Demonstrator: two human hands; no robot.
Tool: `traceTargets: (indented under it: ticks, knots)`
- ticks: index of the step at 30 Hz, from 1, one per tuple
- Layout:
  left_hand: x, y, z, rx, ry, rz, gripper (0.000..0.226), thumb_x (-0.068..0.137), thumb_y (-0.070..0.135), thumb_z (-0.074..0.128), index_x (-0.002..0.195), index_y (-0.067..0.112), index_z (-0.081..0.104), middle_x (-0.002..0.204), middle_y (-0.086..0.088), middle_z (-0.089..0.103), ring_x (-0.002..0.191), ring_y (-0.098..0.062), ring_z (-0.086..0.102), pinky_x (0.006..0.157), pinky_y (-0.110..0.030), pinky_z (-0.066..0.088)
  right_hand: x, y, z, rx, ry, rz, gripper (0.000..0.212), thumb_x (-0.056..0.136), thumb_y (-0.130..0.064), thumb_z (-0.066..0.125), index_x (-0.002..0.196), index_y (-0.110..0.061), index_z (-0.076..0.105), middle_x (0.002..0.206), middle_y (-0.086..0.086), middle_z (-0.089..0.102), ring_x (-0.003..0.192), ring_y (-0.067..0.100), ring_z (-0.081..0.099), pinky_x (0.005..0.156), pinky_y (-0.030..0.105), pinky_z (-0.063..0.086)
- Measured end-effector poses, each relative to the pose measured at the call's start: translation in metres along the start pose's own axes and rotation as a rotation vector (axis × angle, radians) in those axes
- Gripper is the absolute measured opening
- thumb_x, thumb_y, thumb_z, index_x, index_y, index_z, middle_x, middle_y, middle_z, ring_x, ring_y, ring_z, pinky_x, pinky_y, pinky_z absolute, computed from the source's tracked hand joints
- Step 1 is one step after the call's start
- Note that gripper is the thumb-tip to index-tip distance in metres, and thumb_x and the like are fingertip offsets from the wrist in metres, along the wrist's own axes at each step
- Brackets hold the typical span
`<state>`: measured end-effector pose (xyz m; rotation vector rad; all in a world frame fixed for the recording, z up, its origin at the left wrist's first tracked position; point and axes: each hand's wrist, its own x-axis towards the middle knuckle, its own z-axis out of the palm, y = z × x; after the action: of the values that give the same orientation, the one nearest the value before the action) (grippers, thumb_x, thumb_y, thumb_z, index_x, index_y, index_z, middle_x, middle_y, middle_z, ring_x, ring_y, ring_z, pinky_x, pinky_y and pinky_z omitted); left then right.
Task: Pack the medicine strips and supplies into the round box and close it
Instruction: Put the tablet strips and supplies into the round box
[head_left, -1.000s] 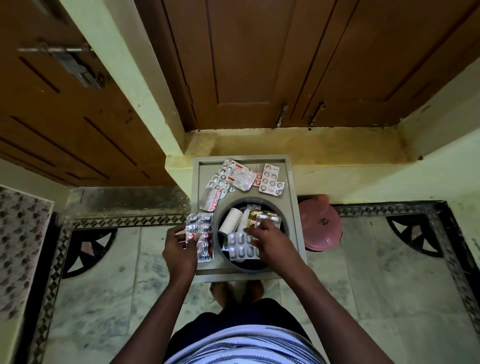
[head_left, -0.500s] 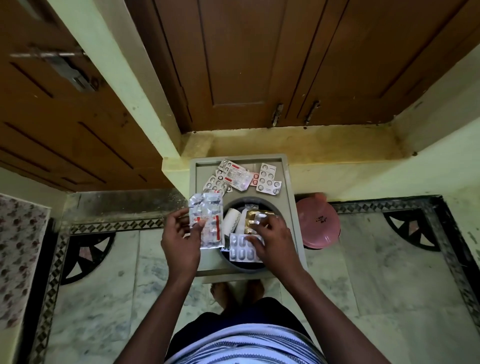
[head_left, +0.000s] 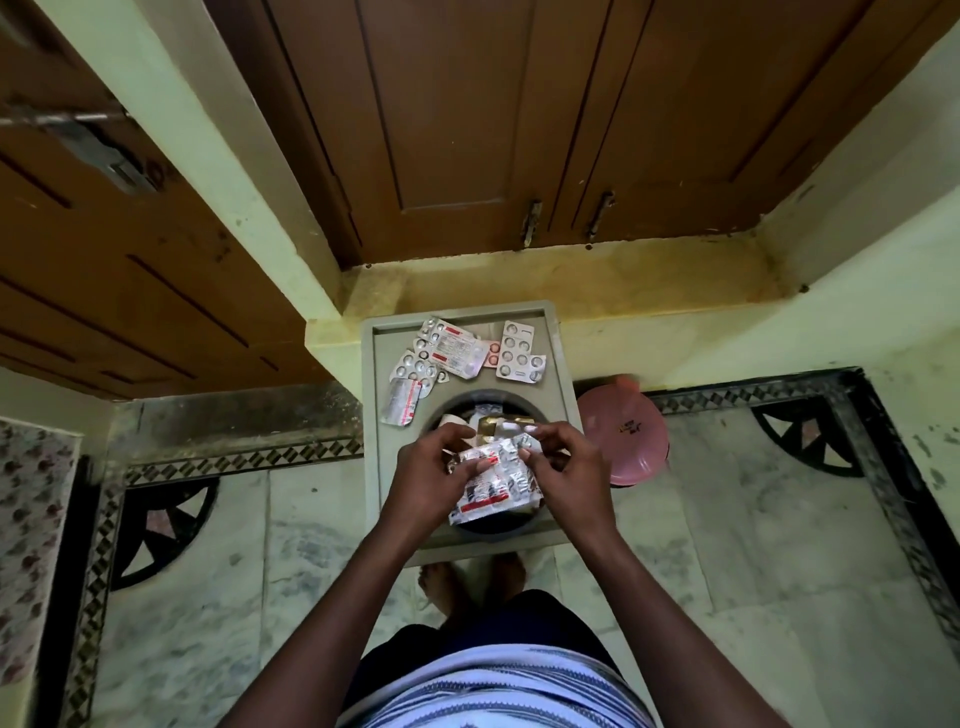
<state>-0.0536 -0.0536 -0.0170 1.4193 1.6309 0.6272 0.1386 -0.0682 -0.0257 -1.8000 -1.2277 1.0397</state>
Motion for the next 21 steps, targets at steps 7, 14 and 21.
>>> traceTargets:
  ticks: [7, 14, 21]
  knots:
    - [0.002, -0.008, -0.002, 0.182, -0.029, 0.15, 0.033, 0.082, -0.003, 0.079, 0.111, 0.011, 0.077, 0.111, -0.003, 0.069, 0.098, -0.013, 0.066, 0.084, -0.01, 0.051, -0.001, 0.013, -0.003, -0.464, -0.028, -0.208, 0.023, 0.085, -0.018, 0.079, 0.097, -0.014, 0.061, 0.081, 0.001, 0.064, 0.076, 0.021, 0.06, 0.065, 0.035, 0.051]
    - [0.0, -0.016, 0.01, 0.426, -0.099, 0.219, 0.027, 0.095, 0.002, 0.064, 0.122, 0.003, 0.069, 0.099, 0.003, 0.056, 0.08, -0.011, 0.062, 0.07, -0.013, 0.049, 0.005, 0.012, 0.001, -0.85, -0.226, -0.262, 0.045, 0.084, -0.027, 0.078, 0.127, -0.022, 0.064, 0.111, 0.009, 0.072, 0.101, 0.033, 0.062, 0.076, 0.038, 0.052]
    - [-0.002, -0.018, 0.009, 0.661, -0.115, 0.22, 0.055, 0.065, 0.023, 0.092, 0.116, 0.022, 0.074, 0.113, -0.005, 0.061, 0.105, -0.029, 0.058, 0.08, -0.039, 0.048, 0.006, 0.01, -0.001, -0.868, -0.276, -0.191, 0.064, 0.072, -0.036, 0.088, 0.13, -0.028, 0.064, 0.126, 0.006, 0.061, 0.115, 0.027, 0.058, 0.088, 0.04, 0.055]
